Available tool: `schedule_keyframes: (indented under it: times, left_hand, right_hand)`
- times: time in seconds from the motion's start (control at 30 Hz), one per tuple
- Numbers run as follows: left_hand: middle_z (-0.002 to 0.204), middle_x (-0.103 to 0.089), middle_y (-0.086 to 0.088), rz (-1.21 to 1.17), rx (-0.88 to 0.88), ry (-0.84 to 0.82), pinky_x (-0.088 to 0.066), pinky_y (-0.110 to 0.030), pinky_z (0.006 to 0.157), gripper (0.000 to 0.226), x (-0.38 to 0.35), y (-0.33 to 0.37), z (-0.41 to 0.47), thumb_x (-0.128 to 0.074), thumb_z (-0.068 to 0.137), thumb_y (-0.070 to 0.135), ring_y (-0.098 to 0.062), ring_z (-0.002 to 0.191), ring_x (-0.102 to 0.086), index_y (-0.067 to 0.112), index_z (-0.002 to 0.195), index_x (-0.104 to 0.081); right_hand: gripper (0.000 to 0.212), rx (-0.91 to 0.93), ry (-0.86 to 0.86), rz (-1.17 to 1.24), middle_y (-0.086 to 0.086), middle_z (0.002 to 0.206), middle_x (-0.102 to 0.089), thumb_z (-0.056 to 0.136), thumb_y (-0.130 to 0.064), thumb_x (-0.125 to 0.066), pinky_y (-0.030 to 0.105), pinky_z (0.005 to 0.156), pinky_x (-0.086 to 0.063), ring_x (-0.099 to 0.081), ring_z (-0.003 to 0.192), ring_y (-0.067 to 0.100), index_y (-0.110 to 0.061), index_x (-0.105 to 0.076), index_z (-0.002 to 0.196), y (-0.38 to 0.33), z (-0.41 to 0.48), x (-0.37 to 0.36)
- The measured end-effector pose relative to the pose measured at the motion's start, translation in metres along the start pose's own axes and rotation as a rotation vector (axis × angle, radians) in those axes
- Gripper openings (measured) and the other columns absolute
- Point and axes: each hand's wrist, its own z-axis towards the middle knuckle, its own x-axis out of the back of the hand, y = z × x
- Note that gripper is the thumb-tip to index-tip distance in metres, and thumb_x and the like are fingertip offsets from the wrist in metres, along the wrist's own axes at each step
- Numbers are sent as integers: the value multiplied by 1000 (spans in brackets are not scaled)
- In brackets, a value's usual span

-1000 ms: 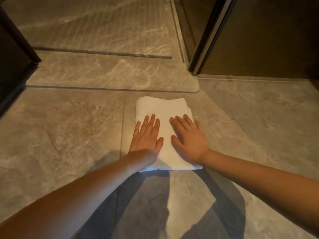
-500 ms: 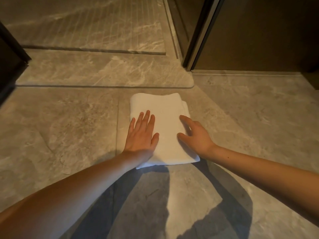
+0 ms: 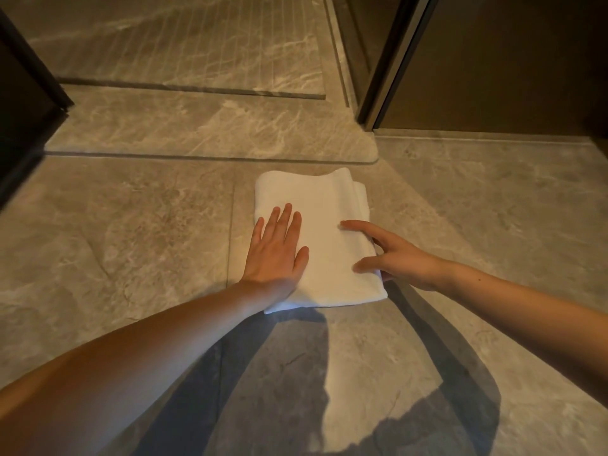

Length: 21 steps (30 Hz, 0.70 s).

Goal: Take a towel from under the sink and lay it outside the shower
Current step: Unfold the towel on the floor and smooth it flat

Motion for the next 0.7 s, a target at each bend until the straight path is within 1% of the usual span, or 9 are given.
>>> schedule_keyframes:
  times: [0.07,0.27,0.37,0.4,0.47,0.53,0.6,0.67,0.7]
  left_hand:
    - [165,-1,-7,2,-5,-3,4,-42,122,66,1,0,0,-22,98,43,-23,151,4,14,156,-9]
    - [165,5,-9,-33,-12,-162,3,-45,121,66,16,-2,8,-28,101,41,-26,150,7,14,156,-5]
    - [159,-25,-14,-133,-5,-230,-26,-46,113,59,47,-8,28,-38,98,31,-33,143,-24,18,154,-22]
    - [148,-43,-14,-239,20,-191,-38,-42,103,55,59,-12,37,-40,97,28,-33,133,-40,20,151,-29]
    - [117,-65,-8,-479,68,-108,-43,-34,80,47,84,-15,55,-43,98,25,-29,109,-59,24,145,-39]
    - [106,-67,-4,-680,63,-128,-49,-36,79,45,105,-14,68,-44,97,27,-24,98,-64,35,141,-42]
    - [102,-68,-5,-789,10,-160,-53,-39,78,46,120,-11,72,-44,95,31,-24,89,-66,50,136,-39]
    - [86,-66,-4,-741,-82,-174,-52,-39,71,42,130,-8,74,-42,94,38,-24,79,-64,58,130,-37]
    - [88,-66,-2,-688,-118,-200,-51,-38,71,39,133,-8,75,-41,94,43,-22,79,-64,59,129,-37]
  right_hand:
    - [74,32,-27,-25,-14,138,-43,83,-2,-70,43,88,-58,-50,123,10,-51,-48,134,-2,-4,-3]
    - [75,202,82,-269,-16,142,-46,78,4,-66,15,88,-50,-49,125,3,-38,-50,138,-22,-11,-13]
    - [74,277,118,-357,-16,139,-49,76,3,-66,11,87,-47,-52,118,0,-38,-52,136,-41,-10,-23]
    - [74,300,118,-378,-16,138,-50,76,4,-66,8,86,-46,-52,116,-2,-36,-52,137,-47,-10,-27]
    - [75,331,113,-431,-17,136,-51,75,4,-66,3,84,-42,-50,115,-5,-35,-52,138,-56,-11,-33]
    - [75,345,102,-472,-16,137,-51,75,3,-66,6,89,-41,-50,118,-2,-34,-50,139,-63,-12,-40]
    - [75,355,84,-485,-14,140,-51,75,2,-65,20,99,-44,-50,124,5,-34,-50,139,-68,-14,-46]
    - [75,370,68,-502,-13,141,-50,75,0,-66,28,102,-43,-48,126,7,-35,-49,139,-72,-15,-51]
    - [75,373,62,-519,-13,143,-49,75,-1,-67,27,102,-42,-47,127,6,-35,-48,140,-74,-14,-54]
